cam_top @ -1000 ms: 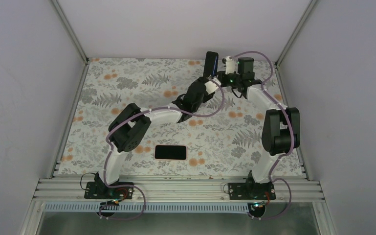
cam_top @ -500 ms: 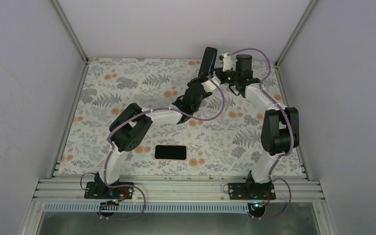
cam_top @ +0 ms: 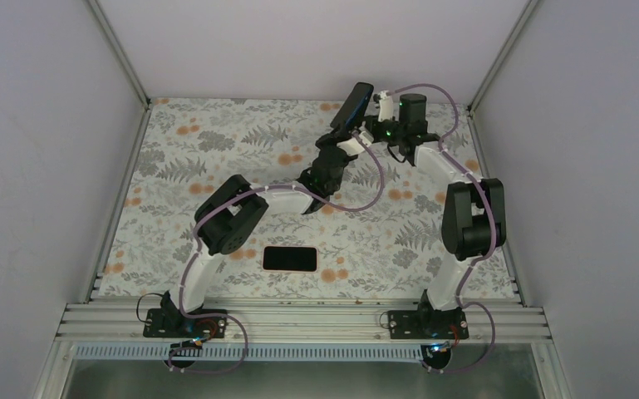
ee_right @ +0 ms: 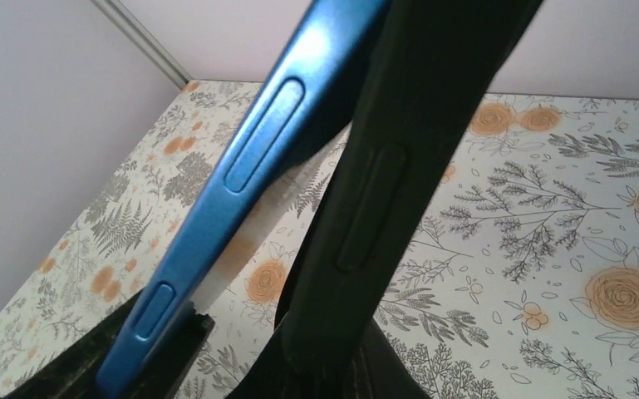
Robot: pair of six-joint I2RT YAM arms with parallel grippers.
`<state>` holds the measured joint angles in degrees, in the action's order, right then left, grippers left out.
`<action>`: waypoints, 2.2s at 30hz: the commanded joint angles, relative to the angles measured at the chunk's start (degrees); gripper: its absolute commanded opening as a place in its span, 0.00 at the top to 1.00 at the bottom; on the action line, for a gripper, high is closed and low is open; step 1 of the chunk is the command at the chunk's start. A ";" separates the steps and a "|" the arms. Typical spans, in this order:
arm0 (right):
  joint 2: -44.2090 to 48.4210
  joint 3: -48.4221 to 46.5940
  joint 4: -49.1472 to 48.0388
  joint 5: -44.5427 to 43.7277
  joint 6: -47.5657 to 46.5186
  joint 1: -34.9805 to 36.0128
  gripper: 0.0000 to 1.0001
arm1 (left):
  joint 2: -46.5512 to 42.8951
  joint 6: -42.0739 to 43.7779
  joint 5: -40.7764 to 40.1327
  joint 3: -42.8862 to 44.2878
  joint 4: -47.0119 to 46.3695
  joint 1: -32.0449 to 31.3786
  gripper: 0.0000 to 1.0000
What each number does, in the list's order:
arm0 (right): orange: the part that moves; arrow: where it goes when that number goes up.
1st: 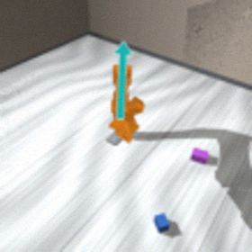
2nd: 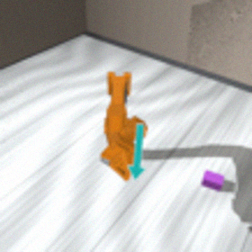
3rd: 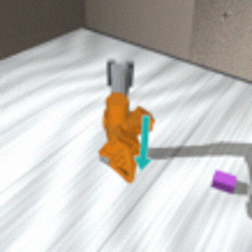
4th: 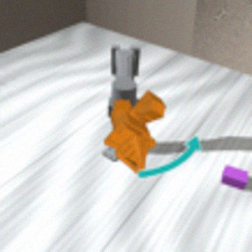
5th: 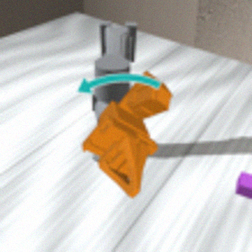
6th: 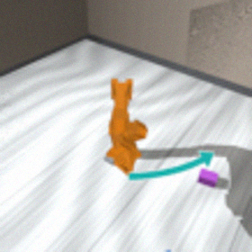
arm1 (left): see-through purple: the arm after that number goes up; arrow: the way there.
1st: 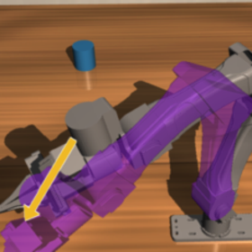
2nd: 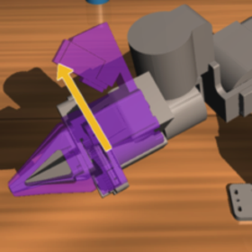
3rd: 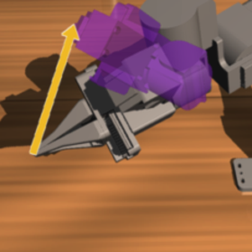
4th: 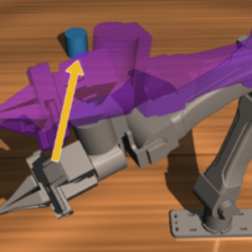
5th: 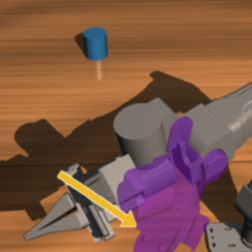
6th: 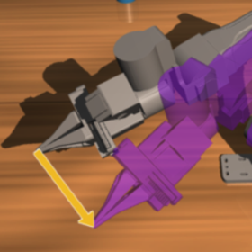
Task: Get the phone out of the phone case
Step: Remove the phone case from the phone, then place the phone at the center of the board, then place the phone case at the center of the board.
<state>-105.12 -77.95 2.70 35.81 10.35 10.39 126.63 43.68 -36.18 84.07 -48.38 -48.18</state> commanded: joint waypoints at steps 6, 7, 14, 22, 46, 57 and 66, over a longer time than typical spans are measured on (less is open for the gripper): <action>0.07 3.23 11.89 5.58 -6.66 3.82 0.96 | -1.43 2.64 -3.35 1.96 -6.66 3.20 0.98; 0.17 3.19 12.12 4.07 -7.68 3.75 0.96 | -2.02 2.30 -3.02 1.18 -6.38 3.12 0.98; 0.50 2.83 13.27 -4.42 -13.92 1.07 0.96 | -8.48 -3.58 1.18 -4.65 1.68 2.81 0.98; -1.74 0.98 14.95 -1.54 -11.61 -4.09 0.96 | -13.62 -3.48 2.63 -14.61 2.15 -0.23 0.98; -6.55 0.37 52.67 8.39 -38.84 -8.88 0.96 | -26.27 11.57 -5.17 -41.48 4.88 -0.28 0.98; -2.44 10.81 54.72 1.79 -45.94 -9.04 0.96 | -26.89 14.31 -4.41 -50.39 6.07 1.07 0.98; -4.85 11.10 51.47 -3.07 -44.40 -9.09 0.91 | -31.76 10.38 4.70 -52.18 20.16 -0.18 0.98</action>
<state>-109.32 -67.53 56.10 37.82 -33.17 1.78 98.02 56.01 -36.12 32.97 -32.88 -47.40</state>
